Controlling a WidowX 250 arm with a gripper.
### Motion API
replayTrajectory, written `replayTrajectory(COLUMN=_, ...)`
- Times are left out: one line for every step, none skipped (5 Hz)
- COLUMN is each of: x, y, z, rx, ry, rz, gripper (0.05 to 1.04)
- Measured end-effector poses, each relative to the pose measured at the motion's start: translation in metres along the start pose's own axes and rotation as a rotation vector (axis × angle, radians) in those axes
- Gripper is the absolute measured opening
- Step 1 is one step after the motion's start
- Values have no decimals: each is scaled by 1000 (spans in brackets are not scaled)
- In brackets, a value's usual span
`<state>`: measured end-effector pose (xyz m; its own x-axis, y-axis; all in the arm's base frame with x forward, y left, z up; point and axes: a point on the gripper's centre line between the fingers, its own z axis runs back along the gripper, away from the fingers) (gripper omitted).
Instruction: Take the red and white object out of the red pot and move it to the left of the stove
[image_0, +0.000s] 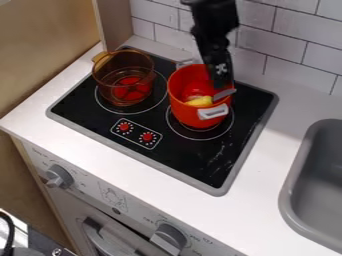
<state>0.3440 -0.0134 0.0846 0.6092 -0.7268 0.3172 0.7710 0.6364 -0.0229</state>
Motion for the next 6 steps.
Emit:
replayTrajectory(x=-3, y=-2, z=-5, rx=-4, ry=-21, rz=-27, gripper=999)
replayTrajectory(x=-8, y=-3, z=-8, rx=-4, ry=-1, rz=-55, gripper=999)
replayTrajectory(x=-17, y=3, z=-6, rx=5, ry=17, rz=-94, gripper=999)
replayTrajectory(x=-22, y=7, z=-4, rx=12, ry=23, rz=-110, gripper=999)
replayTrajectory(x=-25, y=10, z=-4, rx=19, ry=19, rz=-138, gripper=999)
replayTrajectory(x=-26, y=16, z=-11, rx=36, ry=11, rz=-157, gripper=999)
